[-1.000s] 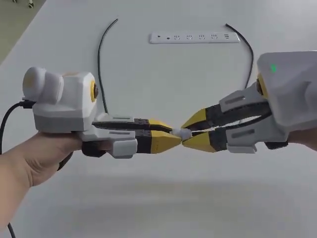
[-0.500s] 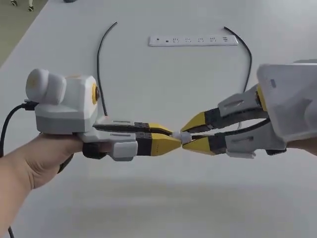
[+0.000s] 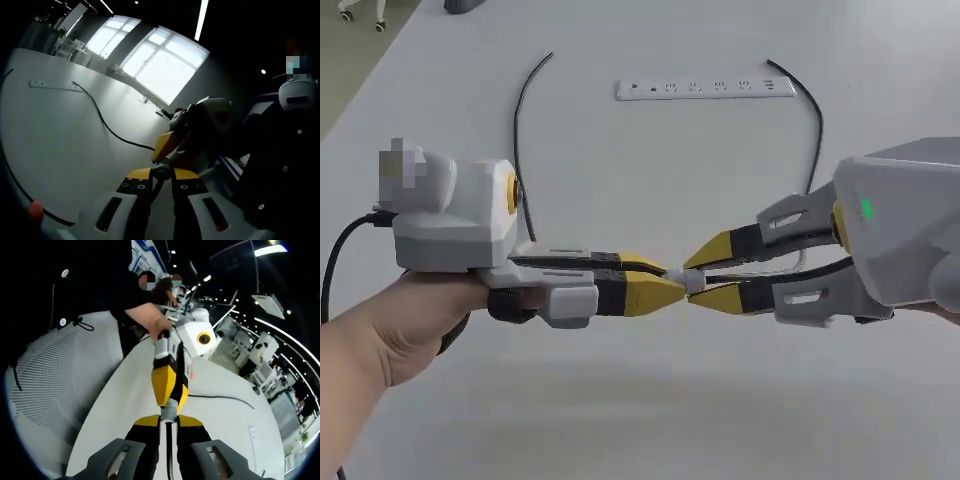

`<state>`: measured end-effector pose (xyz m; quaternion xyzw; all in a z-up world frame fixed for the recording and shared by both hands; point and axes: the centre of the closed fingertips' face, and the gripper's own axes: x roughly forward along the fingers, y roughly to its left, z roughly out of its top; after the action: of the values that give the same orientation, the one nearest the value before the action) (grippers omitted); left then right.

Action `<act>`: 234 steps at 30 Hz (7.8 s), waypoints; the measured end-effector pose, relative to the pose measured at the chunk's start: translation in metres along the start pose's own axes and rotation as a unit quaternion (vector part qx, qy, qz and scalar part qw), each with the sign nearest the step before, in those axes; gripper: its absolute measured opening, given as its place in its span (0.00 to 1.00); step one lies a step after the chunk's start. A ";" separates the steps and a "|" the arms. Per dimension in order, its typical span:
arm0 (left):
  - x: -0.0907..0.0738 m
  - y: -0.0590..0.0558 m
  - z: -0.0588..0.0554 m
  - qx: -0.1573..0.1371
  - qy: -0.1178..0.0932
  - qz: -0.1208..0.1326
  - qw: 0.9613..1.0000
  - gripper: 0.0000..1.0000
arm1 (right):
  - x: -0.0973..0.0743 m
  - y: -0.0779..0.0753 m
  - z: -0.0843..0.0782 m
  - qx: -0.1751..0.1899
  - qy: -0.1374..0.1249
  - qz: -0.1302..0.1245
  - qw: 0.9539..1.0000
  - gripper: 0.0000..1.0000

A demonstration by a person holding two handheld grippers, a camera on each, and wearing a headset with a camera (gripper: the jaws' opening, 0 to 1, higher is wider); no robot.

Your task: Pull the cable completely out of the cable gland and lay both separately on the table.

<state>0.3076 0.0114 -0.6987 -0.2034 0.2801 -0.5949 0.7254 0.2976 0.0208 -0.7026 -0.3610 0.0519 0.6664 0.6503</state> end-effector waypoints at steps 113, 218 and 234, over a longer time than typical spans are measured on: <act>0.000 0.000 -0.001 0.061 0.027 0.011 0.998 0.15 | -0.030 0.008 -0.029 0.226 -0.006 0.036 0.974 0.00; 0.008 -0.001 -0.002 0.077 0.038 0.005 0.996 0.15 | -0.020 0.006 -0.014 0.274 0.003 0.029 0.961 0.00; 0.009 0.000 -0.003 0.075 0.036 0.000 0.997 0.15 | -0.035 0.009 -0.029 0.280 0.011 0.019 0.960 0.00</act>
<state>0.3069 0.0023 -0.7022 -0.1266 0.2605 -0.6213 0.7280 0.2977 -0.0250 -0.7080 -0.1708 0.2507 0.6331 0.7122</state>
